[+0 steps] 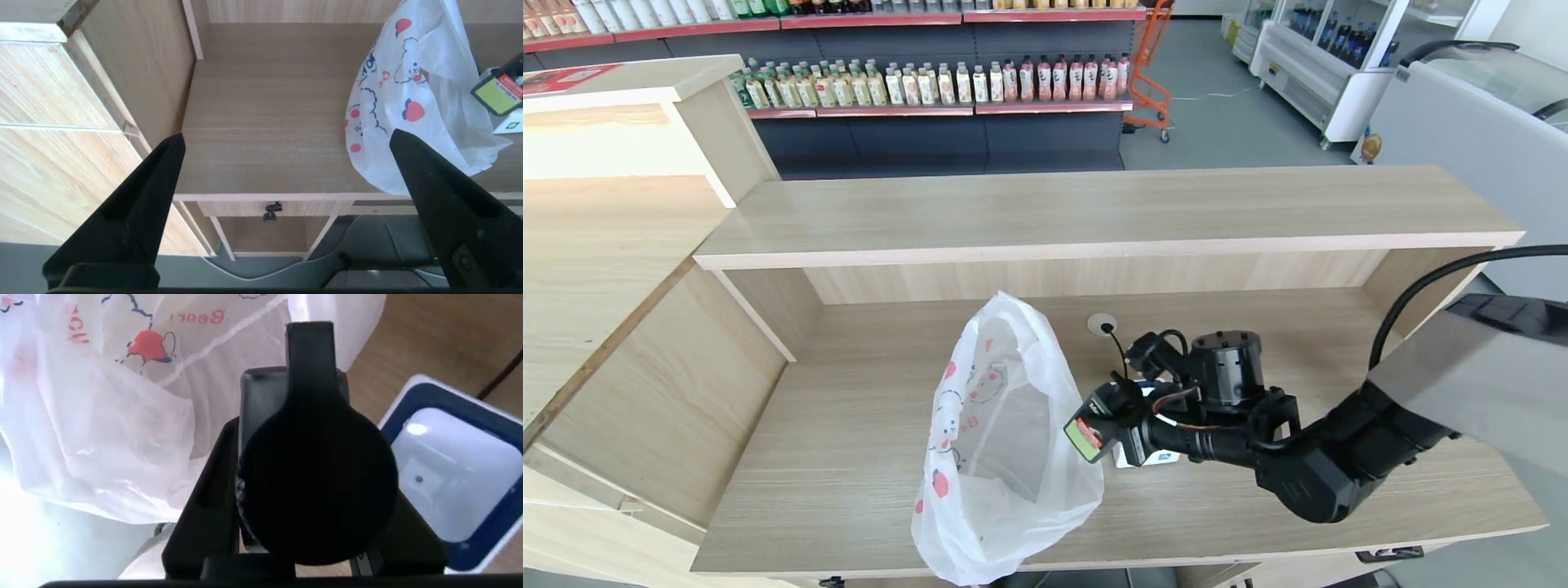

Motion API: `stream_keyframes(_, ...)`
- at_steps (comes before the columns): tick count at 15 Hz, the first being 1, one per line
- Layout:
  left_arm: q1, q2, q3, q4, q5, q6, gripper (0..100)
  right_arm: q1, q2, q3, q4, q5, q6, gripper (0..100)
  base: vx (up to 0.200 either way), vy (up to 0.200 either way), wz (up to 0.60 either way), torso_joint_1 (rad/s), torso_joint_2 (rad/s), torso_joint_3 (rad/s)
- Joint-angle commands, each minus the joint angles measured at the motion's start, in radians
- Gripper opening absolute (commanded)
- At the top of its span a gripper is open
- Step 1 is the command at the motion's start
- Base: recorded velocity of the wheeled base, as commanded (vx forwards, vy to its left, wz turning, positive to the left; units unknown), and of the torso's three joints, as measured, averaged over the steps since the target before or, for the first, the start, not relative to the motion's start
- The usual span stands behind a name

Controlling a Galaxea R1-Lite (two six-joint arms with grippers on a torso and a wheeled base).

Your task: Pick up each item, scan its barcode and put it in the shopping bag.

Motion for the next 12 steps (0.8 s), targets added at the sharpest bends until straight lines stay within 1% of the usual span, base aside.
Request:
stream_keyframes(1,0.000,0.000,0.000,0.000,0.000,-0.001,100,0.035,0.125,-0.118,0.000,0.011,-0.064,0,0.000,0.000,0.00,0.000,0.00,0.000)
stream_keyframes(6,0.000,0.000,0.000,0.000,0.000,-0.001,100,0.081,0.251,-0.290,0.000,0.011,-0.155,0,0.000,0.000,0.00,0.000,0.00,0.000)
stream_keyframes(8,0.000,0.000,0.000,0.000,0.000,-0.001,100,0.083,0.297,-0.341,0.003,0.011,-0.222,0,0.000,0.000,0.00,0.000,0.00,0.000)
stream_keyframes(11,0.000,0.000,0.000,0.000,0.000,-0.001,100,0.083,0.331,-0.350,0.002,0.011,-0.321,0,0.000,0.000,0.00,0.000,0.00,0.000)
stream_keyframes(12,0.000,0.000,0.000,0.000,0.000,-0.001,100,0.086,0.337,-0.351,0.000,0.011,-0.327,0,0.000,0.000,0.00,0.000,0.00,0.000)
